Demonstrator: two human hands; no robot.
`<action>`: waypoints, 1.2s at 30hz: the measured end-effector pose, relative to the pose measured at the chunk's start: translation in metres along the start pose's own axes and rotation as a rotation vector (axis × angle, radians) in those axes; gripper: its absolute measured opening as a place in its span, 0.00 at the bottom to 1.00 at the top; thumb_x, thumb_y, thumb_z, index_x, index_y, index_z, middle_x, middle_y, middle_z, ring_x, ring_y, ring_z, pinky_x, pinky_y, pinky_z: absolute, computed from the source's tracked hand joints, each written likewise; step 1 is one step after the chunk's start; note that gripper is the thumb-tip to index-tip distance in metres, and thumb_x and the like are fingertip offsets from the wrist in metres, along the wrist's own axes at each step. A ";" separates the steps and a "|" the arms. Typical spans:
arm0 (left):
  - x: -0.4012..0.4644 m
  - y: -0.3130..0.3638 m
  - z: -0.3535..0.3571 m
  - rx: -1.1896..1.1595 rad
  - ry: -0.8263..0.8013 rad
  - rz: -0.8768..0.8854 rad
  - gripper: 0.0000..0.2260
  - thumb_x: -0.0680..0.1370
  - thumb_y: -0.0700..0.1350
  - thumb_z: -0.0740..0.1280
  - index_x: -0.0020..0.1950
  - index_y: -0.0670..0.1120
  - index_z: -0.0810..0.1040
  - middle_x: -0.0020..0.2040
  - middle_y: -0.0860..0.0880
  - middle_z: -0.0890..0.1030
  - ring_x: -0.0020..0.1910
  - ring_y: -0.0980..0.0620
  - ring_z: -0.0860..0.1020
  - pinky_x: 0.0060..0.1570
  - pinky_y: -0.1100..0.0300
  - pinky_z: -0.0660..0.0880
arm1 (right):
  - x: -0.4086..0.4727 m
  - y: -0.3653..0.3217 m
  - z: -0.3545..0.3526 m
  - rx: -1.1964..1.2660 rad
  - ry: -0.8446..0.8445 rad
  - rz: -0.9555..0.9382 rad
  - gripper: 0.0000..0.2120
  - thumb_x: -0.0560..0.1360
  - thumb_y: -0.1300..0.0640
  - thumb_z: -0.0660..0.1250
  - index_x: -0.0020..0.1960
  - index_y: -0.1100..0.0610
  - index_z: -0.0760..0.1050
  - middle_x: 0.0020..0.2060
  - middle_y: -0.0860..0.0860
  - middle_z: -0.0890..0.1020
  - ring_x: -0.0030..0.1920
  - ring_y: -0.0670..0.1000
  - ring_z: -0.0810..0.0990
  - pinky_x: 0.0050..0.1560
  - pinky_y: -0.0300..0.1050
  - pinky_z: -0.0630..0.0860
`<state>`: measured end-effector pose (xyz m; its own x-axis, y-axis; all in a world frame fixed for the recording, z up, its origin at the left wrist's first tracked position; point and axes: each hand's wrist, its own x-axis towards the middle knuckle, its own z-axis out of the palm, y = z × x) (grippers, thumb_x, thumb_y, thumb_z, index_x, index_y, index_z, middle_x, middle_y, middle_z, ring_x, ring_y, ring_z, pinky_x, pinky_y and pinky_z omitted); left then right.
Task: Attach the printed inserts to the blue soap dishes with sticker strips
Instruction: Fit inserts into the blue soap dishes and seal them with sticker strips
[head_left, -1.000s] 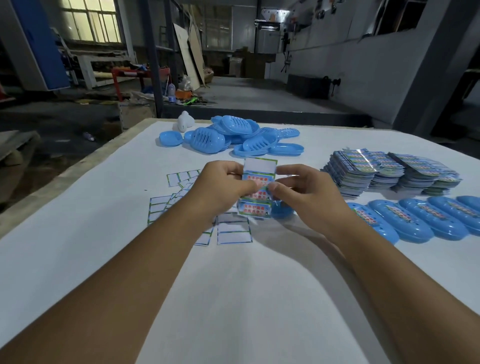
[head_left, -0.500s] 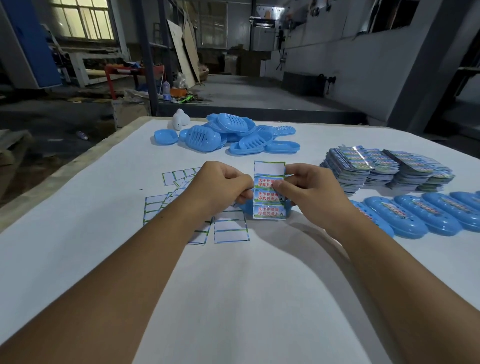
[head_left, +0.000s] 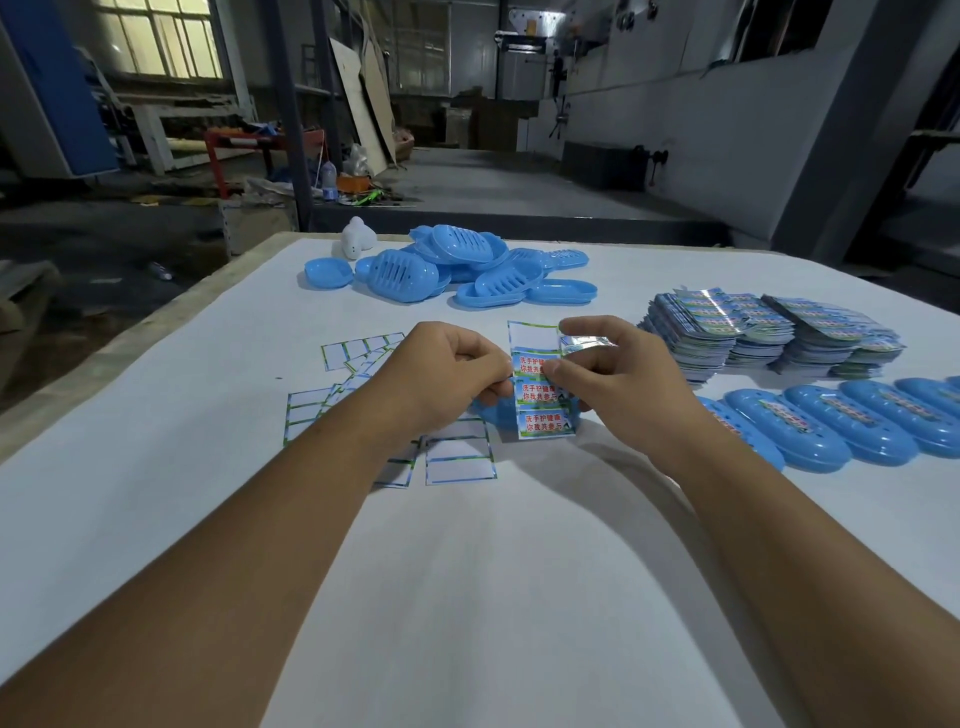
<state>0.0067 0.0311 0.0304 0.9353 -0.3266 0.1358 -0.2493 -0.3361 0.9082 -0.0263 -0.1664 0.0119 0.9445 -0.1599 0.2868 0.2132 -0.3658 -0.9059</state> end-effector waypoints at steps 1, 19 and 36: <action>0.000 0.000 0.000 0.000 -0.005 0.008 0.08 0.79 0.41 0.69 0.40 0.47 0.83 0.35 0.52 0.86 0.34 0.58 0.83 0.35 0.69 0.79 | 0.000 0.001 0.000 -0.036 0.028 0.002 0.16 0.73 0.53 0.77 0.57 0.47 0.76 0.39 0.46 0.87 0.39 0.44 0.85 0.37 0.39 0.80; -0.001 -0.007 0.015 0.102 0.000 0.178 0.07 0.77 0.44 0.70 0.40 0.52 0.84 0.37 0.54 0.86 0.42 0.54 0.85 0.51 0.48 0.83 | -0.016 -0.017 0.009 -0.073 -0.083 -0.012 0.11 0.78 0.58 0.70 0.39 0.59 0.86 0.32 0.54 0.85 0.31 0.51 0.84 0.26 0.40 0.73; 0.006 -0.014 0.000 0.366 0.240 -0.001 0.12 0.77 0.52 0.63 0.40 0.45 0.76 0.36 0.48 0.80 0.38 0.49 0.78 0.41 0.51 0.76 | -0.009 -0.011 0.000 -0.115 0.003 0.073 0.12 0.77 0.58 0.68 0.37 0.59 0.84 0.32 0.50 0.85 0.29 0.45 0.77 0.24 0.40 0.72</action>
<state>0.0154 0.0338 0.0188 0.9567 -0.1264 0.2623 -0.2805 -0.6413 0.7142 -0.0372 -0.1607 0.0191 0.9556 -0.1929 0.2226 0.1136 -0.4558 -0.8828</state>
